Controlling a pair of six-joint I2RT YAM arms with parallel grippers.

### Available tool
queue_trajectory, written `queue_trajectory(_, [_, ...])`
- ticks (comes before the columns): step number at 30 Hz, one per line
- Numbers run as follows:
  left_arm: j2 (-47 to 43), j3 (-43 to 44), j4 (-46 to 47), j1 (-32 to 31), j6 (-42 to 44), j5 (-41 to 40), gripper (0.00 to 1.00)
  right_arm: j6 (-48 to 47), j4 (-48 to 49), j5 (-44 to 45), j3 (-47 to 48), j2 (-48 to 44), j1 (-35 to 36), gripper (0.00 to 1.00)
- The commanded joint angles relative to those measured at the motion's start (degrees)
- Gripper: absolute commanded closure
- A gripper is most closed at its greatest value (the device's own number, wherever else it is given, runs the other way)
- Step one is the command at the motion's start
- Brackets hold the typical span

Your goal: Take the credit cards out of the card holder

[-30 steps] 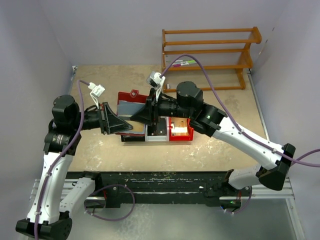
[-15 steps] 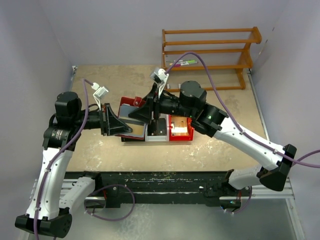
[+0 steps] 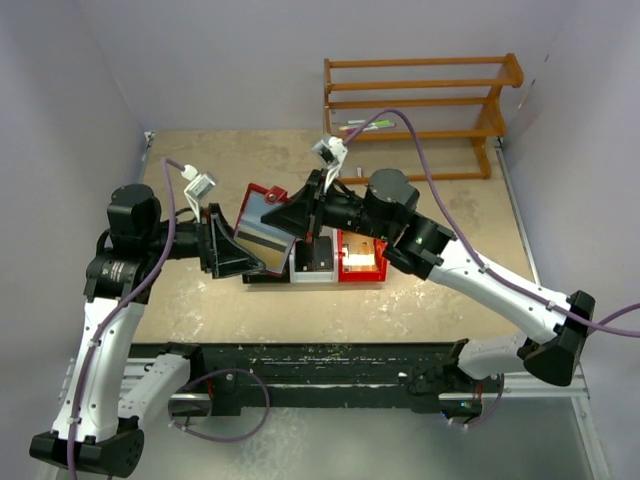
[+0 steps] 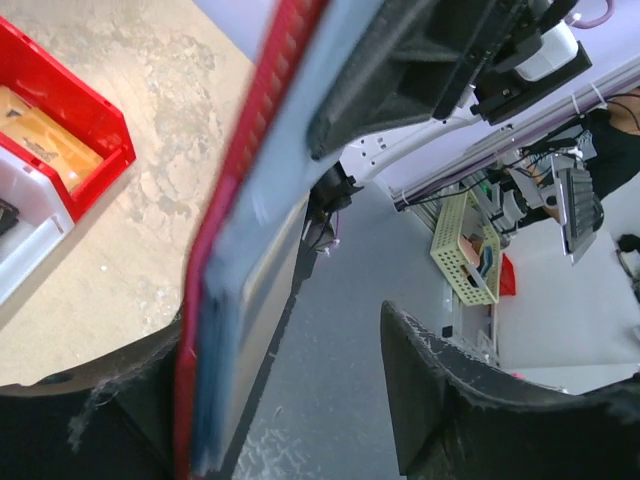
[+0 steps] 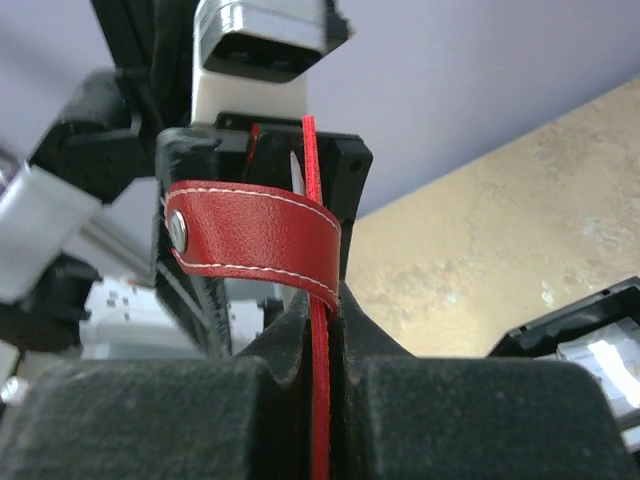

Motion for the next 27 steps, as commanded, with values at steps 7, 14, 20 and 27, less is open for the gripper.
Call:
queue_trajectory(7, [-7.0, -11.9, 33.9, -0.1, -22.8, -0.5, 0.41, 24.0, 39.7, 19.5, -21.7, -11.5, 1.9, 1.0])
queue_trajectory(14, [-7.6, -14.5, 39.5, -0.1, -29.3, -3.8, 0.7, 27.4, 44.6, 21.4, -26.7, -12.7, 3.7, 1.0])
queue_trajectory(20, [-7.4, -15.0, 39.4, -0.1, -31.1, -6.3, 0.87, 29.4, 47.6, 22.7, -30.4, -14.4, 4.4, 1.0])
queue_trajectory(27, [-5.7, -14.7, 39.6, -0.1, -34.5, -7.3, 0.9, 29.5, 47.7, 22.8, -32.8, -14.7, 5.5, 1.0])
